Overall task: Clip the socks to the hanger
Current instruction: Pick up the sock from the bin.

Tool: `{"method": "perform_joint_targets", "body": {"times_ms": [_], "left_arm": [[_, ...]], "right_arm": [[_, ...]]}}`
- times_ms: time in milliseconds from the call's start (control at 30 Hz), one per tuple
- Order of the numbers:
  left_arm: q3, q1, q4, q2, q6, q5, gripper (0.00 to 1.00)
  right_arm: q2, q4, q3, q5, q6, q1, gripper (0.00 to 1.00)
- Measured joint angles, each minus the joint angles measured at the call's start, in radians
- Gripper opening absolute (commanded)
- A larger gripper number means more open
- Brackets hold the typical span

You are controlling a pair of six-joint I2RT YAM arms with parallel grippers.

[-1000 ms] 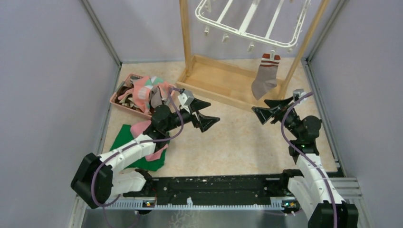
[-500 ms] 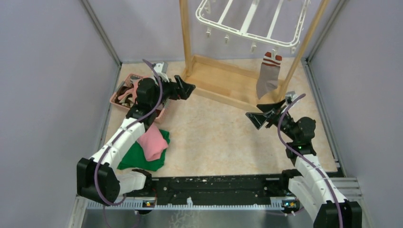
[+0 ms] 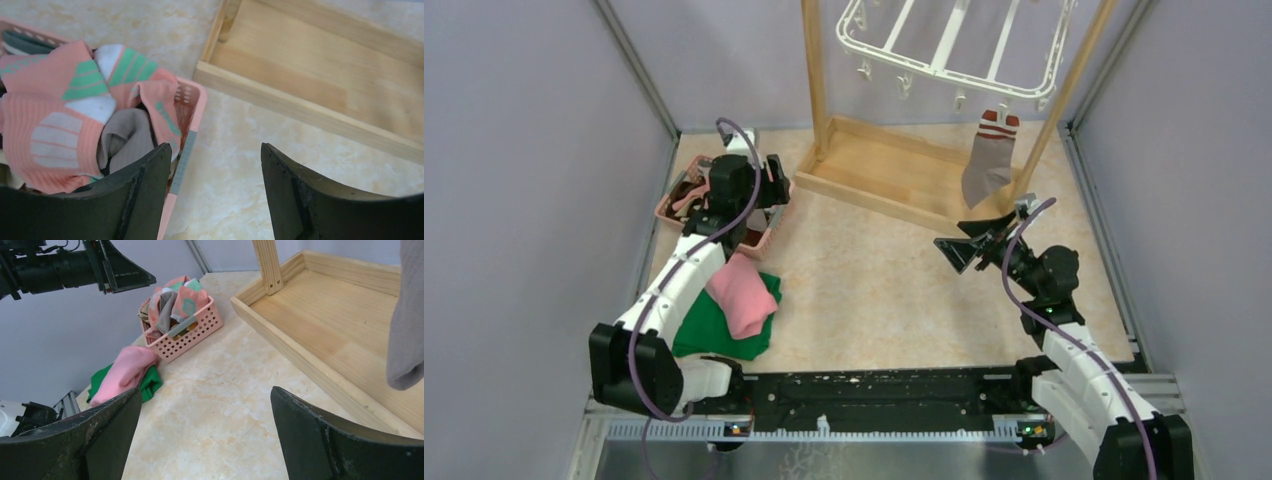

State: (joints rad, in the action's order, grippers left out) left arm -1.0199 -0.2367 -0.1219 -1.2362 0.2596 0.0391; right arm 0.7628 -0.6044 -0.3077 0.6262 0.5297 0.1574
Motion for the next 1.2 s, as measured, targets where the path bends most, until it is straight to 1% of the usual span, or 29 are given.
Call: {"method": "perform_joint_targets", "body": {"times_ms": [200,400,533,633,867,1000,1067,1100,1133,1200], "left_arm": [[0.019,0.009,-0.023,-0.092,-0.067,0.081,0.71],[0.041,0.026,-0.022,-0.104,-0.085,0.121,0.7],[0.041,0.034,-0.021,-0.134,-0.077,0.137,0.63],[0.041,0.041,-0.022,-0.163,-0.065,0.172,0.55],[0.039,0.053,-0.022,-0.184,-0.043,0.278,0.53],[0.009,0.059,-0.045,-0.238,-0.033,0.303,0.52],[-0.016,0.063,-0.071,-0.272,-0.025,0.306,0.44],[-0.029,0.065,-0.083,-0.287,-0.022,0.307,0.37],[-0.038,0.067,-0.09,-0.296,-0.018,0.306,0.27],[-0.047,0.071,-0.101,-0.307,-0.011,0.301,0.17]], "right_arm": [[0.032,-0.001,0.007,-0.034,-0.006,0.005,0.98],[0.057,-0.004,0.007,-0.066,-0.008,0.022,0.98],[0.065,-0.009,0.009,-0.079,-0.014,0.037,0.98],[0.065,-0.012,0.014,-0.084,-0.016,0.043,0.98],[0.066,-0.012,0.014,-0.087,-0.025,0.058,0.98],[0.066,-0.012,0.014,-0.091,-0.032,0.059,0.98],[0.066,-0.012,0.014,-0.095,-0.033,0.061,0.98],[0.066,-0.012,0.014,-0.095,-0.034,0.064,0.99],[0.066,-0.011,0.014,-0.095,-0.036,0.065,0.98],[0.064,-0.011,0.014,-0.095,-0.04,0.066,0.98]]}}
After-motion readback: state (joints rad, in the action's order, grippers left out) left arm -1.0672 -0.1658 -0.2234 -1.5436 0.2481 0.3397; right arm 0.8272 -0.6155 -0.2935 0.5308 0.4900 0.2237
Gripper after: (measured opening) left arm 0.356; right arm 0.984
